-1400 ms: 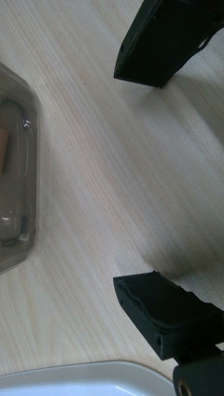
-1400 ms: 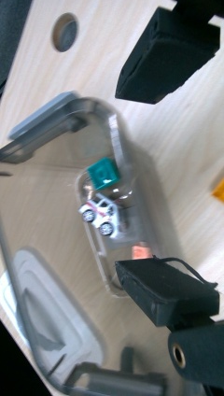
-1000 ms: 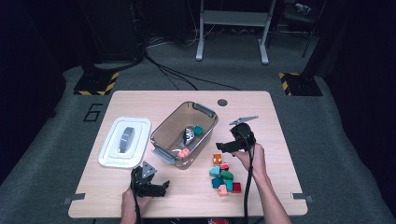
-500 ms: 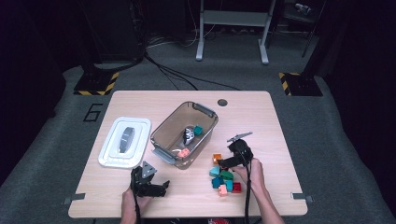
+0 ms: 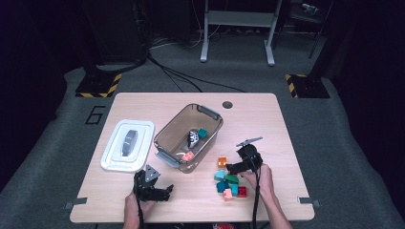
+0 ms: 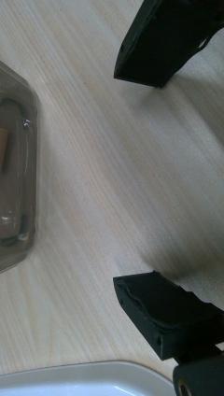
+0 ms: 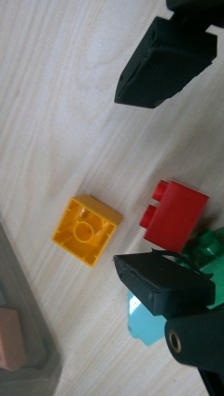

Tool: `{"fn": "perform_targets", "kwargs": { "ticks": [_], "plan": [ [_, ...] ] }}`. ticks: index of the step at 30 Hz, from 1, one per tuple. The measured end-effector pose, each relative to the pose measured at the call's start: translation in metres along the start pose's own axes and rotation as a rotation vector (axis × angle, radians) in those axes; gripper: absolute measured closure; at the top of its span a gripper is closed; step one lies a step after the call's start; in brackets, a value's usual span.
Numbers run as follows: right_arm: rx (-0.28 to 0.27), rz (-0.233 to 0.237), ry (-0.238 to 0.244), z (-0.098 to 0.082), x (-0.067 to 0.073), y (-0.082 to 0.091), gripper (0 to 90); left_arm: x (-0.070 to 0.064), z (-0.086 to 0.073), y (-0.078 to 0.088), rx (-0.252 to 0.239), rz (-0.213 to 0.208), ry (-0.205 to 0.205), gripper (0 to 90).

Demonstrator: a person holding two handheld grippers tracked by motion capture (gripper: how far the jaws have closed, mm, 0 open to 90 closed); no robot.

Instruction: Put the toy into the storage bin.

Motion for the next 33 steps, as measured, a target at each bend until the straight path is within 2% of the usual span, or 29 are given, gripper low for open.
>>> {"fn": "perform_targets", "kwargs": {
  "ticks": [5,10,11,15,17,19,24,33],
  "plan": [
    [0.019,-0.029,-0.011,-0.007,0.001,-0.002,24.4,0.000,0.000,0.000,-0.001,0.001,0.000,2.9],
    [0.021,-0.051,-0.011,-0.012,-0.005,-0.003,32.5,0.000,0.000,0.000,-0.001,0.000,0.000,2.8],
    [0.026,-0.055,-0.011,-0.013,-0.007,-0.001,40.8,0.000,0.000,0.000,-0.001,0.000,0.000,2.8],
    [0.028,-0.055,0.003,-0.015,-0.010,0.000,53.8,0.000,0.000,0.000,0.000,0.000,0.001,2.8],
    [0.022,-0.063,0.006,-0.015,-0.011,0.000,57.5,0.000,0.000,0.000,0.000,0.000,0.001,2.9],
    [0.015,-0.054,0.012,-0.015,-0.012,0.001,58.2,0.000,0.000,0.000,0.000,0.000,0.000,2.9],
    [-0.012,-0.049,-0.008,-0.013,-0.013,0.002,58.5,0.001,0.000,0.000,0.001,0.002,-0.006,2.9],
    [-0.067,-0.024,-0.013,0.001,-0.016,0.016,58.5,0.001,0.000,0.000,0.000,0.002,-0.006,2.9]
  ]
}}
Point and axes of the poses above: each handheld gripper's, and its own axes: y roughly backward along the jaws, z roughly out of its top, x roughly to its left, the point moved 2 cm from there along -y, roughly forward along the jaws, and after that the axes turned 7 degrees about -y, right-handed, at the moved point
